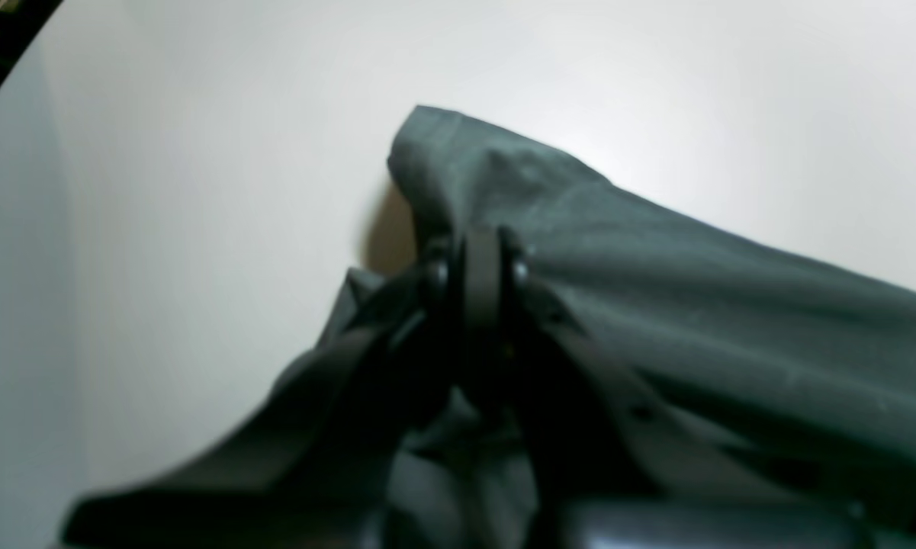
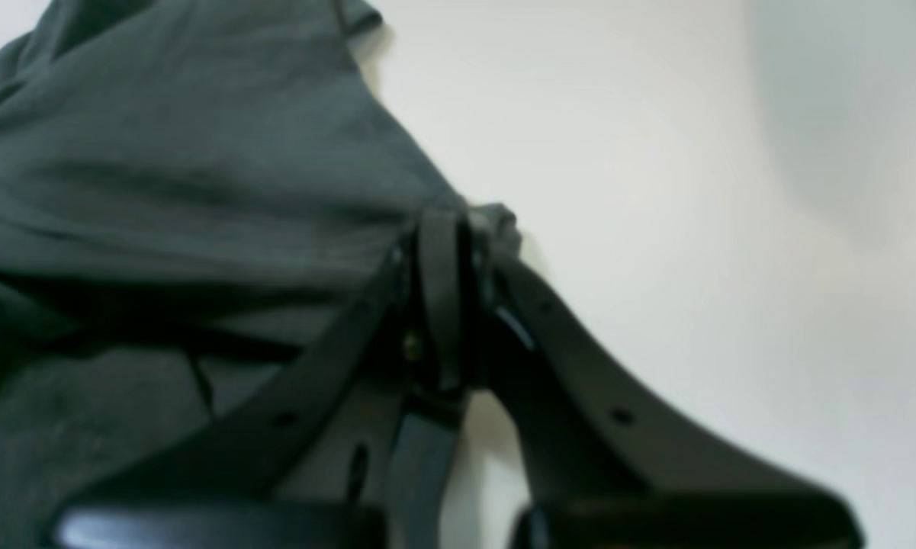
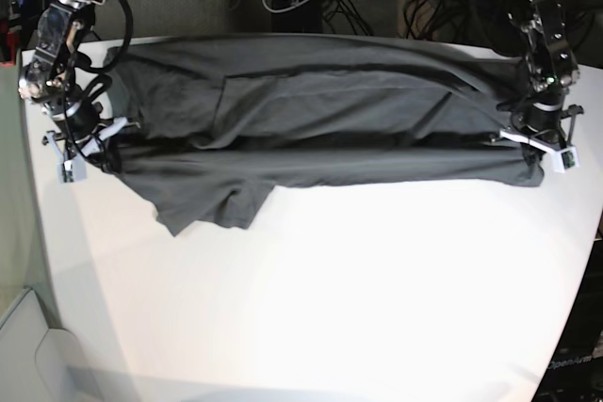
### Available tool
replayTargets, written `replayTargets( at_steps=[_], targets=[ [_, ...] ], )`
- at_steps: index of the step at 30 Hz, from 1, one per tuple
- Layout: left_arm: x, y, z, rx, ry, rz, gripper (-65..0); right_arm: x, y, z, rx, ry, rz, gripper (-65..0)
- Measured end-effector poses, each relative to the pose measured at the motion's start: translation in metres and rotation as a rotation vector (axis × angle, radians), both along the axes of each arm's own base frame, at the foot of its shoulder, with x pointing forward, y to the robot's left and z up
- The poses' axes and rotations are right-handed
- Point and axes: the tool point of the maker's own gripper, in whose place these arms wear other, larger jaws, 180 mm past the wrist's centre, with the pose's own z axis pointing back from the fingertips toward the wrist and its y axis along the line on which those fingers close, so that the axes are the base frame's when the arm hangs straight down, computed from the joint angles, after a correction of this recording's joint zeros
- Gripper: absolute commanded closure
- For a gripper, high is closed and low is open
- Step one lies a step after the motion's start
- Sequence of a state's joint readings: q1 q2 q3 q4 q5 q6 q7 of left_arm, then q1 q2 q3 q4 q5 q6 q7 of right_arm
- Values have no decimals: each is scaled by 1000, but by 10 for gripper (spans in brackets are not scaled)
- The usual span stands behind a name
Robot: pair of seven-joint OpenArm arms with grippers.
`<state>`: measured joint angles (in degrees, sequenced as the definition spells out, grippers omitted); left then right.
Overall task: Layout the t-shirt on the table in an organized manner, then fold the t-shirt properly
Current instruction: 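Carry the folded edge with both grippers over the shirt and lay it down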
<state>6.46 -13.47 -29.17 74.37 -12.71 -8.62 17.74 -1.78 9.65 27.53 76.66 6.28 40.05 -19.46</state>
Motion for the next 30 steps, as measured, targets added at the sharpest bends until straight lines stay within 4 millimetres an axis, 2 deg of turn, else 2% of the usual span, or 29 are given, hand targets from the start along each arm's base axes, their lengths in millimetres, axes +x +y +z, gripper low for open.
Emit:
replayTargets(
  at_steps=[7, 11, 16, 22, 24, 28, 30],
  targets=[
    [-2, 0, -2, 0, 5, -1, -7, -2, -6, -3, -5, 12, -1, 0],
    [-14, -4, -13, -23, 92, -6, -6, -6, -6, -9, -3, 31, -2, 0],
    [-9, -5, -2, -12, 73, -18, -6, -7, -6, -11, -1, 34, -2, 0],
    [-18, -6, 0, 6, 84, -27, -6, -7, -5, -11, 1, 34, -3, 0],
    [-19, -2, 2, 7, 79, -17, -6, -7, -5, -11, 0, 35, -3, 0],
    [-26, 21, 10, 11, 60, 51, -6, -7, -5, -11, 4, 33, 0, 0],
    [-28, 24, 9, 12, 61, 60, -8, -7, -3, -11, 6, 33, 7, 0]
  ],
)
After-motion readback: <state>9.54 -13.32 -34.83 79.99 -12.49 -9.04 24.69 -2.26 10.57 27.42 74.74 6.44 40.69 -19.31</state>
